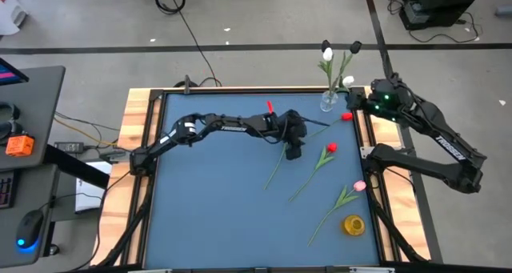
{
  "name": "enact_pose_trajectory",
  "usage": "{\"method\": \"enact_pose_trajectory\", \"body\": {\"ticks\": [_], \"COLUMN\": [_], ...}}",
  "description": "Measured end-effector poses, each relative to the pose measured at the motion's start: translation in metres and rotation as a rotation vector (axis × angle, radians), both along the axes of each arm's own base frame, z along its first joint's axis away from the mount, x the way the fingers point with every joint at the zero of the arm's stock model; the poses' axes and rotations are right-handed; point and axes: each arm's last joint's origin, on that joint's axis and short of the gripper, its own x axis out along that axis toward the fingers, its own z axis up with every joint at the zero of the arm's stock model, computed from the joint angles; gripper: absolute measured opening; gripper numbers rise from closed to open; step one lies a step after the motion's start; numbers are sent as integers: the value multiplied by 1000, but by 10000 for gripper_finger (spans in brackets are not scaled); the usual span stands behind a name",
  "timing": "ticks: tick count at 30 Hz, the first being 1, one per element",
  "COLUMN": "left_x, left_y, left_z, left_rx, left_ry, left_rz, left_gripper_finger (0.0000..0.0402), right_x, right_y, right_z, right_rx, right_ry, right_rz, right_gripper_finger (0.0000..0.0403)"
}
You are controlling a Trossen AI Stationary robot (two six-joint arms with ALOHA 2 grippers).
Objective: Sort flowers into vase by color
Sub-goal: Put the top red flower into the yellow vase
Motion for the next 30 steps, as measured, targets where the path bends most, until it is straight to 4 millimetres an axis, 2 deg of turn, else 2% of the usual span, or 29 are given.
{"method": "enact_pose_trajectory", "body": {"ticks": [3, 10, 14, 24, 27, 30], "left_x": [-1, 1, 4, 5, 5, 2], "left_y": [4, 9, 7, 3, 3, 3], "left_z": [0, -17, -26, -28, -34, -40], "left_rx": [0, -96, -139, -160, -173, -184], "left_ry": [-3, -3, -13, -13, 6, 26], "left_rz": [15, 95, 72, 87, 96, 109], "left_gripper_finger": [136, 128, 128, 125, 107, 69], "right_x": [-4, -6, -5, -7, -7, -7], "right_y": [3, 6, 6, 6, 6, 6], "right_z": [2, 2, 2, 0, 0, 0], "right_rx": [-9, -5, -3, -11, -12, -12], "right_ry": [-20, -35, -31, 8, 9, 9], "right_rz": [0, 5, 9, 11, 9, 10], "right_gripper_finger": [195, 186, 185, 185, 185, 184]}}
